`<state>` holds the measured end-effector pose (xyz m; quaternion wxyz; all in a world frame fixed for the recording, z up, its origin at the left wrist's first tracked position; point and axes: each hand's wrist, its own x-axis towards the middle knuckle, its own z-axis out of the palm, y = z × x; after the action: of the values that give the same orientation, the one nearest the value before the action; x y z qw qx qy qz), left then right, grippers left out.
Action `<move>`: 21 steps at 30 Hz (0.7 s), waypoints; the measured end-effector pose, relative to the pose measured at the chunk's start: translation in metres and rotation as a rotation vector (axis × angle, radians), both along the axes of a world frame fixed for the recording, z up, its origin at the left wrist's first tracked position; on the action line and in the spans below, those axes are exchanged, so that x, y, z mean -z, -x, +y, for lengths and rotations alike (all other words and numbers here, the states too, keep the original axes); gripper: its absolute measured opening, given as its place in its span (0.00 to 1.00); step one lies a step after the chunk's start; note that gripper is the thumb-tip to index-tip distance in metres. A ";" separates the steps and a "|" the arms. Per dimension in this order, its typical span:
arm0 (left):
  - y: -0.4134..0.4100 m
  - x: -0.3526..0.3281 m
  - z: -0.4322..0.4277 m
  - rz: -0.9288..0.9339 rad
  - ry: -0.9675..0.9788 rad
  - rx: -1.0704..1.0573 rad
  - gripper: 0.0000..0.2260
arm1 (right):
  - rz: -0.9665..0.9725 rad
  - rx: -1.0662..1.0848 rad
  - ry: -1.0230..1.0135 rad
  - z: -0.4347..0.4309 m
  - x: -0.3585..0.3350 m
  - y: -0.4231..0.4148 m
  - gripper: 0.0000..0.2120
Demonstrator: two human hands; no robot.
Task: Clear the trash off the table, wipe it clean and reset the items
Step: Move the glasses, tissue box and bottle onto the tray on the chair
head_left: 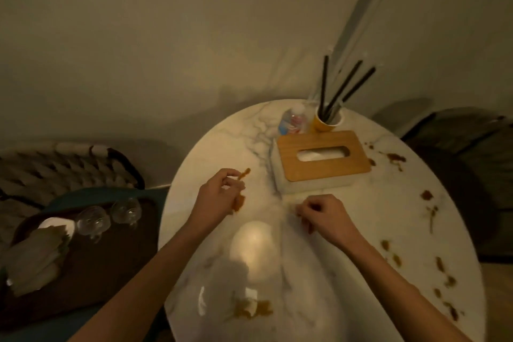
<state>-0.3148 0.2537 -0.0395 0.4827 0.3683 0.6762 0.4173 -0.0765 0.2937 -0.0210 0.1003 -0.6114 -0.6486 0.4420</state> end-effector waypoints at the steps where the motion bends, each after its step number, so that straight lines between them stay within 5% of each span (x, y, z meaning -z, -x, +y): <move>1: -0.018 0.001 0.009 -0.037 0.021 0.002 0.09 | -0.014 0.061 0.031 0.007 -0.003 -0.031 0.12; 7: -0.098 0.003 0.054 0.020 0.095 -0.008 0.26 | 0.087 0.428 0.005 0.067 0.005 -0.145 0.09; 9: -0.113 -0.001 0.062 0.030 0.119 -0.038 0.28 | 0.155 0.474 -0.031 0.092 0.007 -0.147 0.16; 12: -0.130 -0.005 0.067 0.176 0.150 0.014 0.26 | 0.189 0.455 0.034 0.116 0.011 -0.136 0.27; 17: -0.140 -0.012 0.070 0.128 0.165 -0.017 0.19 | 0.187 0.361 0.002 0.112 0.011 -0.125 0.14; 21: -0.137 -0.011 0.055 0.147 0.161 -0.027 0.19 | 0.136 0.313 -0.129 0.090 0.002 -0.135 0.13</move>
<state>-0.1775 0.3084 -0.0288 0.4543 0.3489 0.7460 0.3397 0.0588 0.3841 -0.0231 0.2506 -0.6659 -0.5641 0.4190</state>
